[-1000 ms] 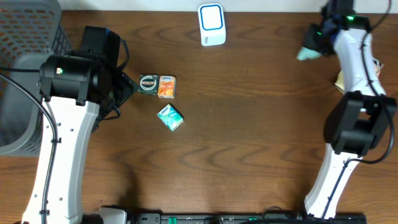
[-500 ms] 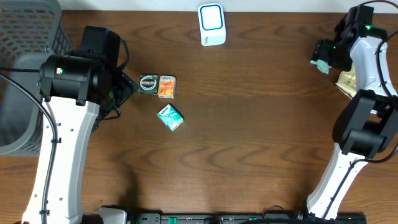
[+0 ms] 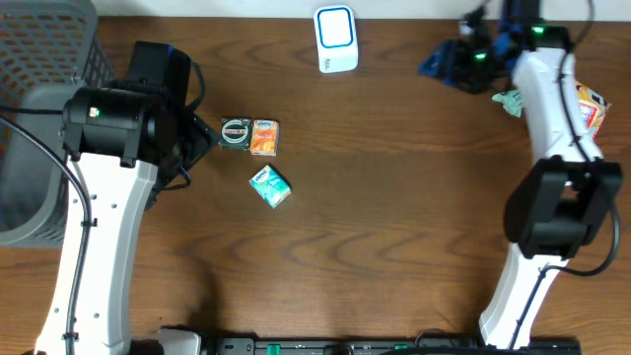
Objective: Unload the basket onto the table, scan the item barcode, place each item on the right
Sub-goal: 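Carry the wipes packet right and drop it by the snack bag, then reach the right gripper to the small Kleenex pack and grasp it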
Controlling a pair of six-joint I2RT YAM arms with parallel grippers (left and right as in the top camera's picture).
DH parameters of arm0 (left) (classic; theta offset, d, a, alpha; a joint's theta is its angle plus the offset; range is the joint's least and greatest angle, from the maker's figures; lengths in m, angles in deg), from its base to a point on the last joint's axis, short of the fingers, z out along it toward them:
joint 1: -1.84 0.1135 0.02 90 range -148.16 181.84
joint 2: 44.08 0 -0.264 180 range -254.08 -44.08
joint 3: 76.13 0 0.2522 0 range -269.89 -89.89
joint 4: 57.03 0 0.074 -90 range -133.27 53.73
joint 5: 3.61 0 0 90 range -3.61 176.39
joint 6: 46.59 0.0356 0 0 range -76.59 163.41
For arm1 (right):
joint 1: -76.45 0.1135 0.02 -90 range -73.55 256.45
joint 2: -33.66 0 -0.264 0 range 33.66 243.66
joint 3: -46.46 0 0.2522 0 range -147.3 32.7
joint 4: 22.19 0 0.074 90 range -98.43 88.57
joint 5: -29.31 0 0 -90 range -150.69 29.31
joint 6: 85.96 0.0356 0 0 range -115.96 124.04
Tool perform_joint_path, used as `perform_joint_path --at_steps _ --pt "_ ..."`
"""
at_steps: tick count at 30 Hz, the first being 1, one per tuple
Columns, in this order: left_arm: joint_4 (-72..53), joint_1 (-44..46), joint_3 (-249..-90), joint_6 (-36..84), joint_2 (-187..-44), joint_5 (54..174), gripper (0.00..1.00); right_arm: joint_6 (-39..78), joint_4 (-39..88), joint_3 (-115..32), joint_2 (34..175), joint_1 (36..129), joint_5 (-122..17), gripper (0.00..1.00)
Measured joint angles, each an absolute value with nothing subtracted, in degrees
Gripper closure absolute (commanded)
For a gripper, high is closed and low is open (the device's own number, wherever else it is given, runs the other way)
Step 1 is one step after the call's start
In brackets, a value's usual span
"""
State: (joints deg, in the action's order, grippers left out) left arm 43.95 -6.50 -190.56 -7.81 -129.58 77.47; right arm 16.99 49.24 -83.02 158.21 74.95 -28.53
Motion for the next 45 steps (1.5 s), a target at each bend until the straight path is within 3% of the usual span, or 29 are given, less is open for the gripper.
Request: perform_joint_path --at_steps 6,15,26,28,30,34,38,45 --pt "43.95 -6.50 -190.56 -7.81 -129.58 77.47 0.02 11.37 50.55 -80.02 157.79 87.89 -27.00 0.37" --pt "43.97 -6.50 -190.56 -7.81 -129.58 77.47 0.02 4.16 43.84 -69.95 157.97 105.90 -30.19 0.38" --pt "43.93 -6.50 -190.56 -7.81 -129.58 77.47 0.02 7.96 30.29 -63.24 159.08 114.56 -36.53 0.44" --pt "43.95 -6.50 -190.56 -7.81 -129.58 77.47 0.02 8.75 29.20 -62.63 159.93 115.04 -36.79 0.49" --pt "43.97 -6.50 -190.56 -7.81 -129.58 77.47 0.02 9.40 28.56 -62.12 161.25 115.43 -36.86 0.64" --pt "43.95 -6.50 -190.56 -7.81 -129.58 77.47 0.02 12.20 28.04 -61.86 163.02 115.71 -35.77 0.77" --pt "43.95 -6.50 -190.56 -7.81 -129.58 77.47 0.02 14.10 28.08 -61.88 163.02 115.76 -34.48 0.99" --pt "43.95 -6.50 -190.56 -7.81 -129.58 77.47 0.02 16.02 34.36 -62.93 163.02 114.66 -32.73 0.99"
